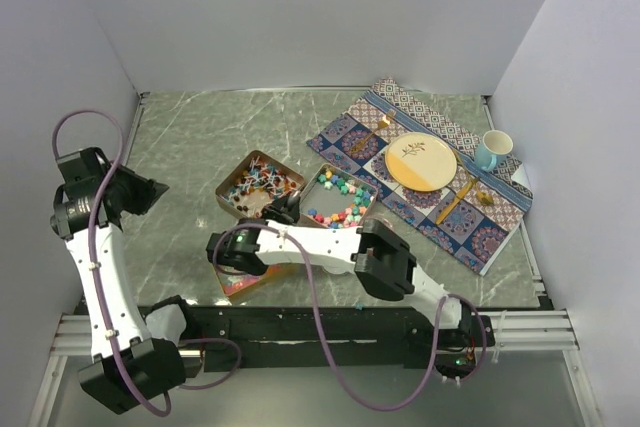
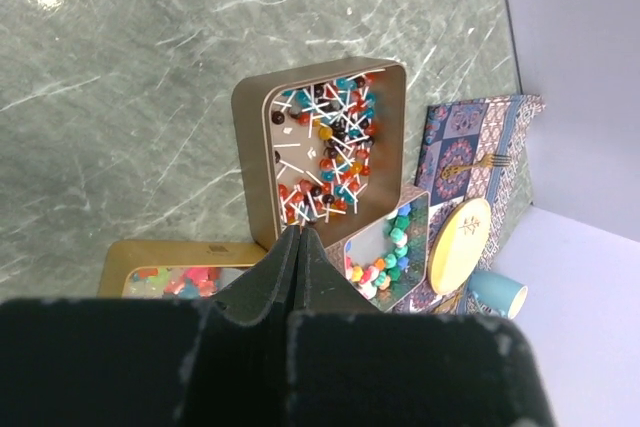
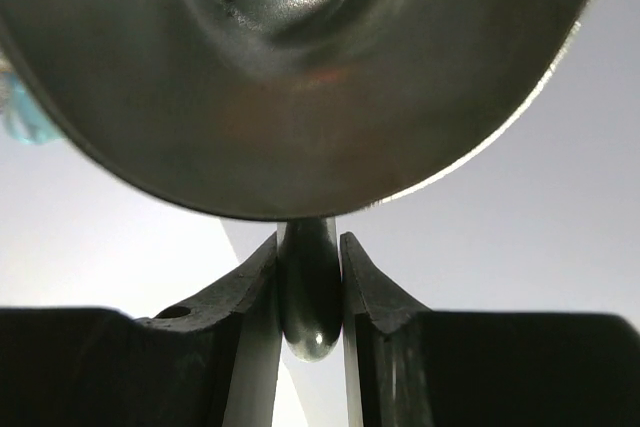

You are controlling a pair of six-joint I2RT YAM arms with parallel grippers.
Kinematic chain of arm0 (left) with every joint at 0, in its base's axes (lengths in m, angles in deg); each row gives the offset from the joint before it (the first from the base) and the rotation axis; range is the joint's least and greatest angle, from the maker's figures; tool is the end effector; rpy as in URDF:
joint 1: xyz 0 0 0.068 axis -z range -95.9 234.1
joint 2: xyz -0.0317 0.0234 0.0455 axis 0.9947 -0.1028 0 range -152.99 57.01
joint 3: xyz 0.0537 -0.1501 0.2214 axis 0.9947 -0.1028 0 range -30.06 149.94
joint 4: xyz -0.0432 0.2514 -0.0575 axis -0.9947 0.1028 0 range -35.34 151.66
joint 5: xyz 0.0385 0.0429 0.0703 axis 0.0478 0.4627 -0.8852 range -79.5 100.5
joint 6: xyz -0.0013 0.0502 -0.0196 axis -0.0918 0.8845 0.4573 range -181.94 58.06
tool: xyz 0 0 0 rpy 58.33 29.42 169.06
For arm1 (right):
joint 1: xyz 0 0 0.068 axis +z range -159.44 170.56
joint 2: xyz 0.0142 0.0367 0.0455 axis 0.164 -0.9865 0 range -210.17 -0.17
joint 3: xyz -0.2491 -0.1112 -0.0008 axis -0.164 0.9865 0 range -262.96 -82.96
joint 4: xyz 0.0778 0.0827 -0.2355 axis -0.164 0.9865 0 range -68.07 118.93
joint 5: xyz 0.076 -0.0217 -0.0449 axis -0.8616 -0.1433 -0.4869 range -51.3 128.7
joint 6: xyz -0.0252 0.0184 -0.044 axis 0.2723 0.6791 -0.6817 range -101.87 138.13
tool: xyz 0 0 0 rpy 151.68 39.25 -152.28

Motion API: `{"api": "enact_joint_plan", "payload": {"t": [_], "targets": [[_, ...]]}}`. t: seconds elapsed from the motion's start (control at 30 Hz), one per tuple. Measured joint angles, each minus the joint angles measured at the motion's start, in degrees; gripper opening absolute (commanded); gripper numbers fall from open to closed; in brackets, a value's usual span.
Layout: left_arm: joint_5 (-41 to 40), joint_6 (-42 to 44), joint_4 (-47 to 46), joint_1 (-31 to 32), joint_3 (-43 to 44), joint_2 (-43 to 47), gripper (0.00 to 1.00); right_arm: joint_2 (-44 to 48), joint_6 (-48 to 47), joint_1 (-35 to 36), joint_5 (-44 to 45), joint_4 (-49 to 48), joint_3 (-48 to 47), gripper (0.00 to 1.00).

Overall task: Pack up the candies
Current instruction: Scoop the fake candies from the storage box.

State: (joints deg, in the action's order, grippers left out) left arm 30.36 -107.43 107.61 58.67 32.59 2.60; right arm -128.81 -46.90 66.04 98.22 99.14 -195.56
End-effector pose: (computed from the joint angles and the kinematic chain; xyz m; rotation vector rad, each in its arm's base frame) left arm 0.1647 0.0649 0.3472 -1.2284 2.0217 -0.5782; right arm 0.1380 0.4102 0.2178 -2.5474 0.8677 -1.5391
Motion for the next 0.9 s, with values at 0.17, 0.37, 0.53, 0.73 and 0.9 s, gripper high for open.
{"api": "enact_joint_plan", "payload": {"t": [0.17, 0.37, 0.53, 0.73, 0.9], "targets": [[-0.09, -0.02, 0.55, 0.0, 2.6, 0.0, 0.01, -2.56, 0.02, 1.09, 5.53, -0.52, 0.02, 0.0], [-0.24, -0.07, 1.38, 0.0, 5.01, -0.07, 0.01, -3.61, 1.36, 1.46, 8.31, -0.9, 1.68, 0.0], [-0.26, -0.24, 1.84, 0.0, 5.31, -0.07, 0.01, -5.64, 1.86, 1.84, 9.44, -0.7, 0.26, 0.0], [-3.82, -0.74, 5.68, 0.0, 1.49, 0.98, 0.01, -8.35, 2.27, 2.38, 7.89, -0.98, -2.84, 0.0], [-8.5, -0.96, 11.21, 0.0, -5.07, 0.37, 0.01, -9.09, 4.15, 2.97, 4.48, -0.92, -3.63, 0.0]]}}
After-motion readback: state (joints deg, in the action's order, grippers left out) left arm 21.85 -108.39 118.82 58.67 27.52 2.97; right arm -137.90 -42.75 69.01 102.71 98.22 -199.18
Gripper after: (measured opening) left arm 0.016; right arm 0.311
